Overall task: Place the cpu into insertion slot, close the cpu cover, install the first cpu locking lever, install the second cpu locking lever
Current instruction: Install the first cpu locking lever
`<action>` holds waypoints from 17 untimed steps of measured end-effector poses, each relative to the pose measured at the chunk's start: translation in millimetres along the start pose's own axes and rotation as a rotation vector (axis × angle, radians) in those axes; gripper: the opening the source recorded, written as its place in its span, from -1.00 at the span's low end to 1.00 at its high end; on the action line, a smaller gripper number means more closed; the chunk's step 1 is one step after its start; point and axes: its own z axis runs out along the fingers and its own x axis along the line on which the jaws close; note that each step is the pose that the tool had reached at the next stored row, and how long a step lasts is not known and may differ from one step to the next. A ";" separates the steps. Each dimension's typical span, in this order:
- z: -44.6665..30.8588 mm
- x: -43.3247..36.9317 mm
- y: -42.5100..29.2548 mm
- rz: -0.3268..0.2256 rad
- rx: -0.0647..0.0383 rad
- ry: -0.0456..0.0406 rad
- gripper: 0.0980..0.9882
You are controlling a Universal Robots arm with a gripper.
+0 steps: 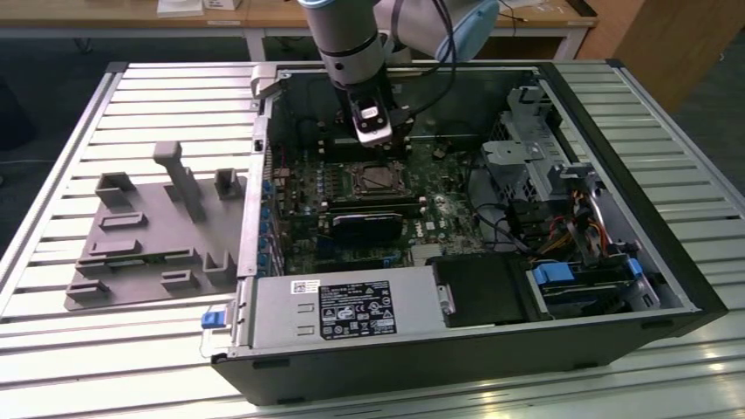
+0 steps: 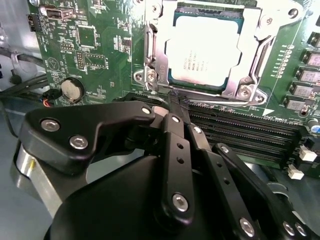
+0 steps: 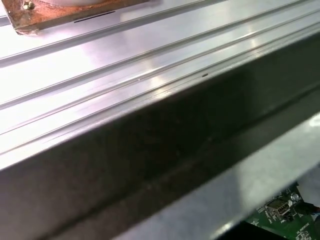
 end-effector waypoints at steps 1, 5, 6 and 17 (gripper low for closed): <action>-0.2 0.1 0.3 0.000 0.000 -0.0004 -0.99; -0.2 1.1 2.4 0.000 0.000 -0.0007 -0.99; -0.1 1.4 3.0 0.000 0.000 -0.0007 -0.99; 1.1 2.1 3.6 0.001 0.000 -0.0013 -0.99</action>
